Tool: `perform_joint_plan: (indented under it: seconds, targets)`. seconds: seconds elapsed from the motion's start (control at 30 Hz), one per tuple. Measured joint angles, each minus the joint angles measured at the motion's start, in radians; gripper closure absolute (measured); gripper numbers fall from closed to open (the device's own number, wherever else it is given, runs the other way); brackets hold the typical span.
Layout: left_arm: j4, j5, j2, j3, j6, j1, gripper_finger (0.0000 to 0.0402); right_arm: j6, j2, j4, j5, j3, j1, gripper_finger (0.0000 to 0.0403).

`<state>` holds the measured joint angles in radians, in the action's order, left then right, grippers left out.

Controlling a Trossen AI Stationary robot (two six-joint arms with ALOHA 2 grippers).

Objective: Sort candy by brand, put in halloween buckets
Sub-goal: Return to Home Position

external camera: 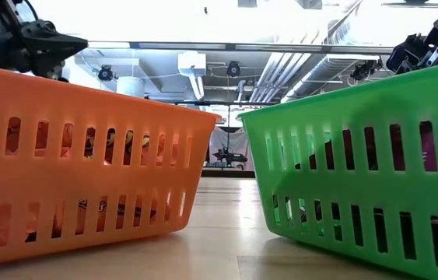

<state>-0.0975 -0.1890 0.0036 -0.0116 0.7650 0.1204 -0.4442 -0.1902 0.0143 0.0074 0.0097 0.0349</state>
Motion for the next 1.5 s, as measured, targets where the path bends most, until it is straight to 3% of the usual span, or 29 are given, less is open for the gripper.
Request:
perform_joint_plan:
  seconds: [0.4, 0.6, 0.7, 0.83, 0.9, 1.23, 1.5]
  targets:
    - [0.013, 0.0, 0.0, 0.0, 0.0, -0.005, 0.0402, 0.0, 0.0, 0.0, 0.0, 0.0, 0.0, 0.0402]
    - [0.025, 0.001, -0.001, 0.0, -0.021, -0.124, 0.0402, 0.0, 0.0, 0.0, 0.0, 0.0, 0.0, 0.0402]
    - [0.029, -0.043, -0.001, 0.0, -0.157, -0.184, 0.0401, 0.0, 0.0, 0.0, 0.0, 0.0, 0.0, 0.0402]
    - [0.034, -0.073, 0.0, 0.0, -0.624, -0.217, 0.0401, 0.0, 0.0, 0.0, 0.0, 0.0, 0.0, 0.0402]
    - [0.036, -0.064, 0.0, 0.0, -0.752, -0.22, 0.0402, 0.0, 0.0, 0.0, 0.0, 0.0, 0.0, 0.0402]
    - [0.047, -0.053, 0.0, 0.0, -0.769, -0.12, 0.0402, 0.0, 0.0, 0.0, 0.0, 0.0, 0.0, 0.0402]
    - [0.046, -0.054, 0.0, 0.0, -0.664, -0.071, 0.0401, 0.0, 0.0, 0.0, 0.0, 0.0, 0.0, 0.0402]
